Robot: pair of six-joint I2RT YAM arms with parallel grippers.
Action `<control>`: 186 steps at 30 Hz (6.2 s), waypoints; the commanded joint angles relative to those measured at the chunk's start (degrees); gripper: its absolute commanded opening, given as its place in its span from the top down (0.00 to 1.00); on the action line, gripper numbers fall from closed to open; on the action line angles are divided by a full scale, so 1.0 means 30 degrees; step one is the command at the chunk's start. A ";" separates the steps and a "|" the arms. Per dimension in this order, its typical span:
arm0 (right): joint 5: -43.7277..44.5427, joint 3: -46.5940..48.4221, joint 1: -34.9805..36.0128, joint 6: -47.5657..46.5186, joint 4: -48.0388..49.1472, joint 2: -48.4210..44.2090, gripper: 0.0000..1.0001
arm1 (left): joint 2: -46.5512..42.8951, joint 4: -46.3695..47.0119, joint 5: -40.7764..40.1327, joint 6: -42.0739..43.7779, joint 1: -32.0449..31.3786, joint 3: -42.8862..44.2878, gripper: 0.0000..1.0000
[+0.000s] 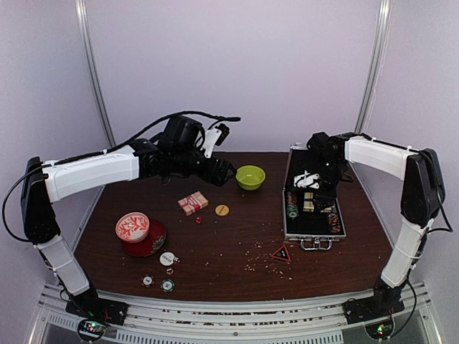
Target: Pack up texas hold em set
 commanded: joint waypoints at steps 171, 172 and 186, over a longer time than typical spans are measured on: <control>-0.2379 -0.4604 0.1924 0.6525 0.7672 -0.3092 0.59 | 0.2373 -0.1798 -0.3668 0.1968 0.0388 0.1269 0.05; -0.3134 -0.5066 0.1988 0.6580 0.7758 -0.3660 0.53 | 0.2689 -0.2149 -0.4028 0.2191 0.0547 0.1465 0.04; -1.0688 -1.1971 0.0146 0.7277 1.0786 -1.1476 0.16 | 0.6485 -0.7546 -0.4787 0.4232 0.2611 0.5033 0.03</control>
